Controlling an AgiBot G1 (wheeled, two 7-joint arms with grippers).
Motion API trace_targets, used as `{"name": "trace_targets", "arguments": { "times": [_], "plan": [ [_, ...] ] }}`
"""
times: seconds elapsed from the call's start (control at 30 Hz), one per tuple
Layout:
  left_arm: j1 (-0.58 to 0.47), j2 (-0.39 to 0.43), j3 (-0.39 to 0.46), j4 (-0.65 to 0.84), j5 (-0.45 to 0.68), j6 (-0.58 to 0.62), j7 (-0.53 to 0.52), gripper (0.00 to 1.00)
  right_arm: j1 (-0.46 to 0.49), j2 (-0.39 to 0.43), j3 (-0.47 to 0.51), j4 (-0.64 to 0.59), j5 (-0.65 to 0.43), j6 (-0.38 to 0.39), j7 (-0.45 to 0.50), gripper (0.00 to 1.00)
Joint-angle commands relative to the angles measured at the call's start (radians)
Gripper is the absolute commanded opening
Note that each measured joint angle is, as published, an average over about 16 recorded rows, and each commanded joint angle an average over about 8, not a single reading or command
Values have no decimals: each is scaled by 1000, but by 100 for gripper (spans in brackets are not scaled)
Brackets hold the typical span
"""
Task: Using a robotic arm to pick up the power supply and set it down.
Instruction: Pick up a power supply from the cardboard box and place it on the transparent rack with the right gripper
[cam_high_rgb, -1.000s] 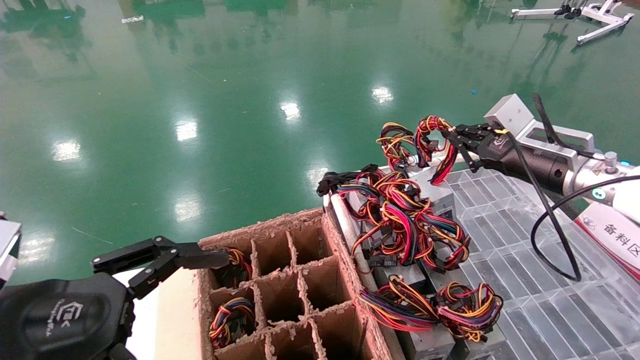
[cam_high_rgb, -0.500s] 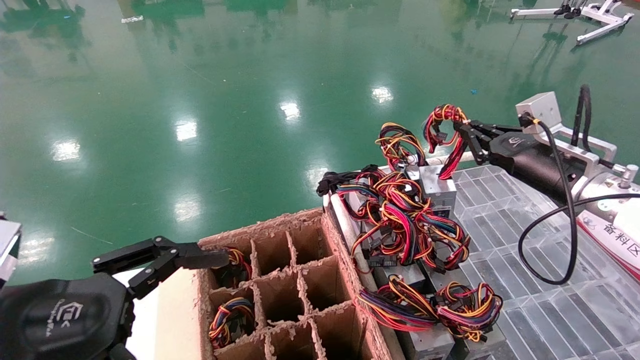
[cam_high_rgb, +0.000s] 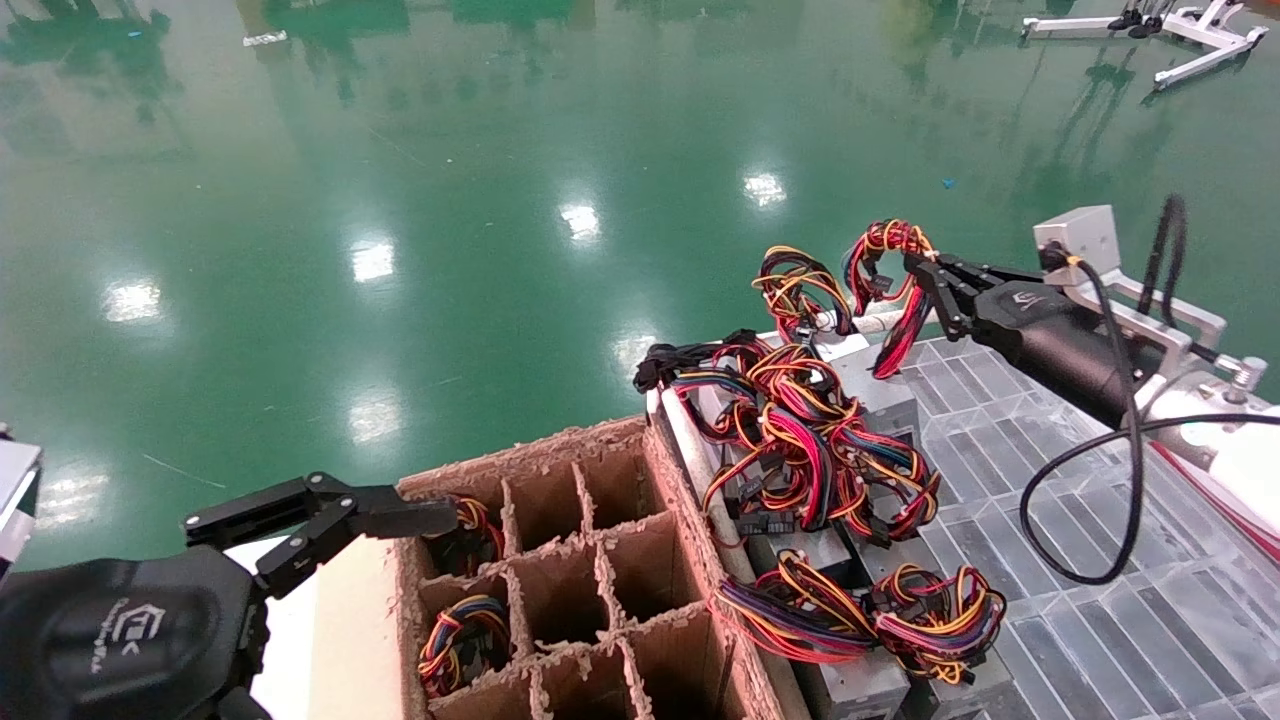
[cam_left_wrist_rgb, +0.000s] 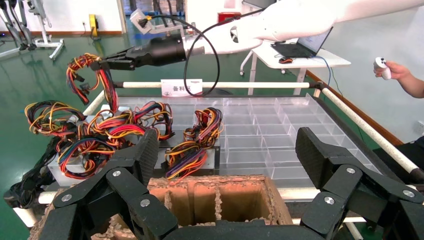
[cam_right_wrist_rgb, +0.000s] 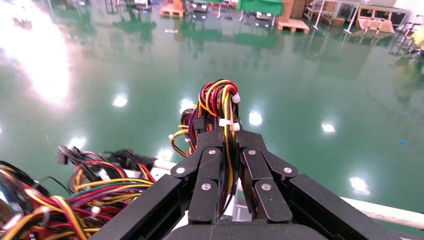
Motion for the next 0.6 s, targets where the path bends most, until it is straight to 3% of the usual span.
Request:
{"name": "trace_targets", "arguments": {
  "times": [0.03,0.33,0.6],
  "plan": [
    [0,0,0,0,0,0,0,100,-10,6,7,4,10,-13,5,0],
    [0,0,0,0,0,0,0,100,-100,23,67,20,96,-152,5,0],
    [0,0,0,0,0,0,0,100,-155,31,99,15,140,-182,-18,0]
  ]
}}
